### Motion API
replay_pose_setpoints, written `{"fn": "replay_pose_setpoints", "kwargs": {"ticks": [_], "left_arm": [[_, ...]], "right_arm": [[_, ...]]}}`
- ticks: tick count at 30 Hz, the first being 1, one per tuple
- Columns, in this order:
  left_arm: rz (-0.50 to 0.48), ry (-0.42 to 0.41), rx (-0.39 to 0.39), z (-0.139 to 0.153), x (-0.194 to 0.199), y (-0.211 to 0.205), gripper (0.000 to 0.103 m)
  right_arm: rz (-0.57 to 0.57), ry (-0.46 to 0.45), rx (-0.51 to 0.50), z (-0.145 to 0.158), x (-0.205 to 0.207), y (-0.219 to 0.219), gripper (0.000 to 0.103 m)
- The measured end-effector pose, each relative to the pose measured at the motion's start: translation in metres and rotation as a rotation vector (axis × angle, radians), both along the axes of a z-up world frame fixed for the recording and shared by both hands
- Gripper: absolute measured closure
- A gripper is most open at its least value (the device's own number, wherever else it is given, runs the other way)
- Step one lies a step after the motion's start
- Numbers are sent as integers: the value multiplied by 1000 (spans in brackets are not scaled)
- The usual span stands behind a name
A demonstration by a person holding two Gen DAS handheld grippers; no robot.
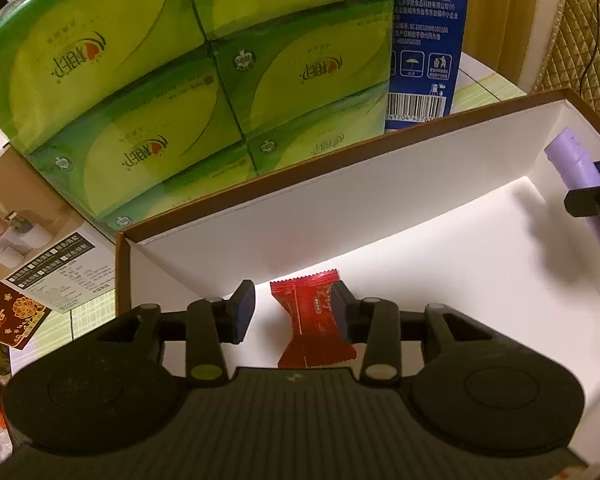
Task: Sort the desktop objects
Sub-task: 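Open both tools to drop the candy packet and purple tube in the box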
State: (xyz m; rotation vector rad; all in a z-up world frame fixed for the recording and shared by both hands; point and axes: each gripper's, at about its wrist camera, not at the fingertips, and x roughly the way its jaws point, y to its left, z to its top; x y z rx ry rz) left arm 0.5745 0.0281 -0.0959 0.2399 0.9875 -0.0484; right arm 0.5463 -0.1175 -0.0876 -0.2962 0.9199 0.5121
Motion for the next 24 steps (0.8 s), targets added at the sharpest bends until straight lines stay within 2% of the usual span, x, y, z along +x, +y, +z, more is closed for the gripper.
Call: {"fn": "replay_pose_setpoints", "kwargs": {"ticks": [5,11,12,14,15,16,17,19,22,24], "left_arm": [[12,-22,-19,7,-1,3,61],[19,-45,-30,18,-8,6,51],[21,-50,-34,19,-10,7,48],[26,-60,-46,23,-14,9,44],[26,-65,-54,25,-16,10,42],[25,-71,-58,26,-18,11,41],[23,-79,-61,29,-21,12,40],[25,-91,-60,32,-26,12,31],[37,-117,-78,42,-37,13,26],[49,-117,-88,46,-41,13,16]], "right_arm": [[-5,-31,7,0,-1,1,72],[14,-54,30,8,-4,-2,71],[17,-51,39,9,-5,-3,66],[26,-54,62,12,-10,-7,48],[29,-69,74,14,-14,-9,35],[34,-82,84,16,-17,-11,26],[45,-92,97,18,-20,-12,23],[61,-108,127,22,-27,-16,11],[79,-118,171,28,-37,-23,3],[86,-122,188,33,-44,-27,2]]}}
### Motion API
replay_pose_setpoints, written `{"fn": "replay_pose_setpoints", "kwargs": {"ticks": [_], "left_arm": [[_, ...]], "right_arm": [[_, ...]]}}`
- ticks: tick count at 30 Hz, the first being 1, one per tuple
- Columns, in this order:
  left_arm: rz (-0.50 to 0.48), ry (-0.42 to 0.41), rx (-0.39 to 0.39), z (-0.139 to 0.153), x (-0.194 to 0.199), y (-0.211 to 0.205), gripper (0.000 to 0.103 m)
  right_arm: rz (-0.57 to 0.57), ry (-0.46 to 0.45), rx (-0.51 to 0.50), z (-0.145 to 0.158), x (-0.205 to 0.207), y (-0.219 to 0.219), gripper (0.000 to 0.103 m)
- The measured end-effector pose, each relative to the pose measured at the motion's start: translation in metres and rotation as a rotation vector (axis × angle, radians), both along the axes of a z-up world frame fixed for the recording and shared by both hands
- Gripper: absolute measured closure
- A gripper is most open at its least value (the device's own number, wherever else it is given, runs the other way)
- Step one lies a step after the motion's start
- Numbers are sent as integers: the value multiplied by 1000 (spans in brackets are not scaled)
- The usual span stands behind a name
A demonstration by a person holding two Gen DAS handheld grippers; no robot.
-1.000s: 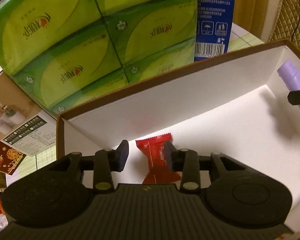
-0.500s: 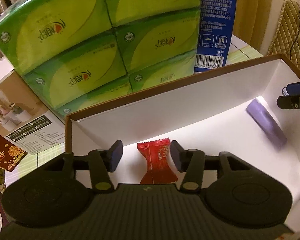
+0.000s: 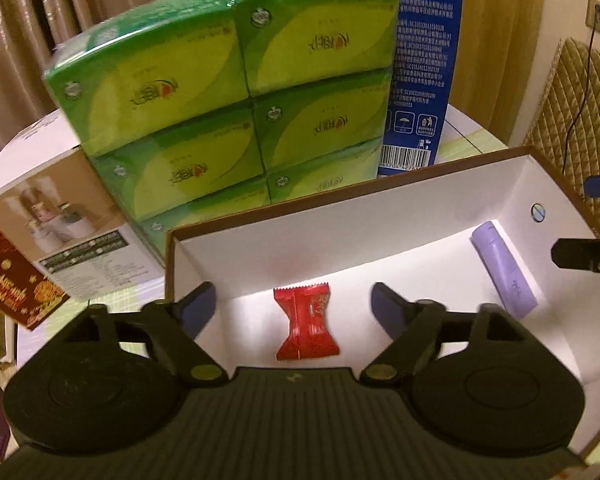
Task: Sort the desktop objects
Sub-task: 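Open both tools to drop the candy packet and purple tube in the box, then withdraw both tools from the box back over the table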
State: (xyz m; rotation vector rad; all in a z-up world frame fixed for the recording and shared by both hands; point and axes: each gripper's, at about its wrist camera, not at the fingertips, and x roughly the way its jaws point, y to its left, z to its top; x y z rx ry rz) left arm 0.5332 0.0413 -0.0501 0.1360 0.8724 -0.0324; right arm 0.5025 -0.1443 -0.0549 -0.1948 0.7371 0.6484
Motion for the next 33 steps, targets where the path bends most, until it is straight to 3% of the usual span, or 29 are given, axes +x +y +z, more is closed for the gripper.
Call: {"fn": "replay_pose_setpoints", "kwargs": {"ticks": [13,33], "left_arm": [[3,-4,-7,27,-54,-10,11],[77,-48,-46,71,-154,-32,11]], "right_arm": [[15,28,104,21,-46,-22,2],[40,24,132,54,-132,-47,2]]}}
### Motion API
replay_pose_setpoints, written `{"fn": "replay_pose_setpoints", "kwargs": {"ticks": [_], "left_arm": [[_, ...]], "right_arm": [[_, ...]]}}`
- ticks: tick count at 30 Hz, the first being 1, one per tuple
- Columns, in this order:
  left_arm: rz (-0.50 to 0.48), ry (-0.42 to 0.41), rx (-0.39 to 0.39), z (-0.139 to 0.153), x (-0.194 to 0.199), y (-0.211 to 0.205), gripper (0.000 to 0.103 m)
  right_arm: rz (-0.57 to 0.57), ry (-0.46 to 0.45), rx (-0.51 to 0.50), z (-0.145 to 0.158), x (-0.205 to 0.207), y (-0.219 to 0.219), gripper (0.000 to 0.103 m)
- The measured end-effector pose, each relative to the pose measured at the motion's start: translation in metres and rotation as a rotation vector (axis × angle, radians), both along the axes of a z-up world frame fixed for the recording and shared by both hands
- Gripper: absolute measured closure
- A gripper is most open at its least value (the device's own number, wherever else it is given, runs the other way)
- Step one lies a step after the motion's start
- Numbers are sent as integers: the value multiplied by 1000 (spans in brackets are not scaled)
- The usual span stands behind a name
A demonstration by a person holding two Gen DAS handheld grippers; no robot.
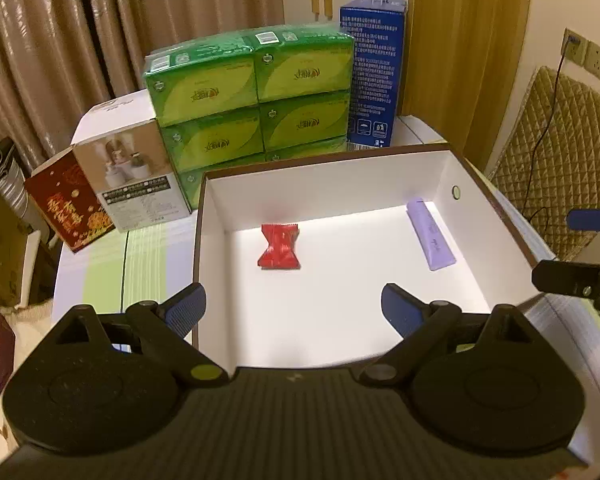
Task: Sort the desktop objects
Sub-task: 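Withdraw both tools from the box back over the table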
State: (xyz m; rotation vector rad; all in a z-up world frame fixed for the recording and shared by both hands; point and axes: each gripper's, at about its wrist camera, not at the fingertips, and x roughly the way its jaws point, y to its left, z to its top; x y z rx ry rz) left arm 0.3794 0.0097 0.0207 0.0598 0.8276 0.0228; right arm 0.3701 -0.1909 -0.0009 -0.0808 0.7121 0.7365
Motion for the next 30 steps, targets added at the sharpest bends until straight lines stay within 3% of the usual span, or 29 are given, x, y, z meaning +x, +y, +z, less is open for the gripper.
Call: {"fn": "replay_pose_setpoints", "kwargs": {"ticks": [19,30], "left_arm": [[72,11,-11,9,-98,-10,11],[95,48,2,-1,-133,-14,11]], "right_arm": [[32,15,18,11,-75,-29,2],[73,35,-25,-5,-112,-33,2]]}}
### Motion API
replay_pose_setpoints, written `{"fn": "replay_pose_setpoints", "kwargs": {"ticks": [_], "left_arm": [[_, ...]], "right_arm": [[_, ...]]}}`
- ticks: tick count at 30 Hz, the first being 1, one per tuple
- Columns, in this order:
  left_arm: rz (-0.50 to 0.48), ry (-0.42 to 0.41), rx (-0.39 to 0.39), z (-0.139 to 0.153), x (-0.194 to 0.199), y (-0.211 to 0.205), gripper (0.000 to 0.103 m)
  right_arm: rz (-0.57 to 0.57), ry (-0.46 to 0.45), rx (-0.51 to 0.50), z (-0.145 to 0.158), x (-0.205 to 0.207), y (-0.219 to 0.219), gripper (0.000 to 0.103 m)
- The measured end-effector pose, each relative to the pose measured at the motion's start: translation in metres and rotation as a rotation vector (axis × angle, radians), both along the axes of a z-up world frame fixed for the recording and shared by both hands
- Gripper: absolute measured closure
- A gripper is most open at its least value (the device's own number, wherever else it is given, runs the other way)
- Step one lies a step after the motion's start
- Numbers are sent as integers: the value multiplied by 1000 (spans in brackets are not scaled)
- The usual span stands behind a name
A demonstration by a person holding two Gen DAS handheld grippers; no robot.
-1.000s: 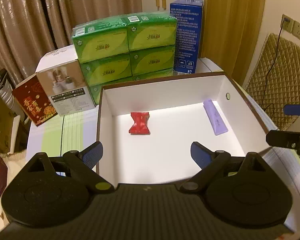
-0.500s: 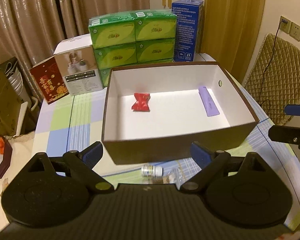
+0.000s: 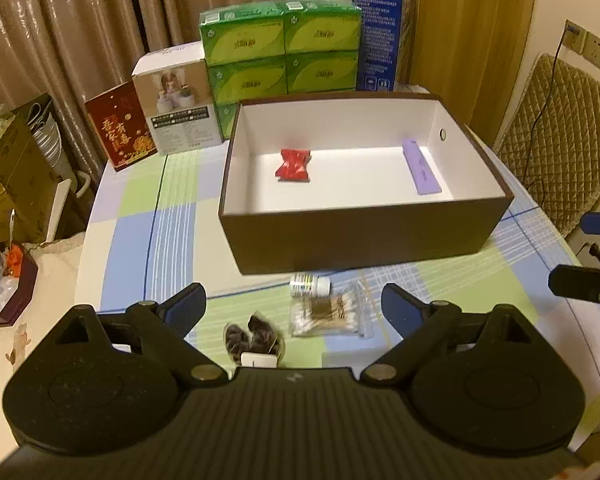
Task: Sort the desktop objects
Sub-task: 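Withdraw both tools from the box back over the table, then grasp the black FLYCO shaver box with the right tool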
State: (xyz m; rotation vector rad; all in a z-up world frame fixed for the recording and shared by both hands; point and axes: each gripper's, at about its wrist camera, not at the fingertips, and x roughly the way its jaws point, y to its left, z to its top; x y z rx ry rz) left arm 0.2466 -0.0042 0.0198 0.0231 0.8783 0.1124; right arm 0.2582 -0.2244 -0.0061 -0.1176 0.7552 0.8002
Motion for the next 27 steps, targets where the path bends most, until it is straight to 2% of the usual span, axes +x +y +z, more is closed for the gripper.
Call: {"fn": "replay_pose_setpoints", "kwargs": {"ticks": [15,27], "left_arm": [[14,51,2,-22,-22,-3,11],[72,128,7,-50,-44,14,11]], "right_arm": [[17,58,-45,-23,-20,-5,2],[17,160,-174,-77,-23,-5,2]]}}
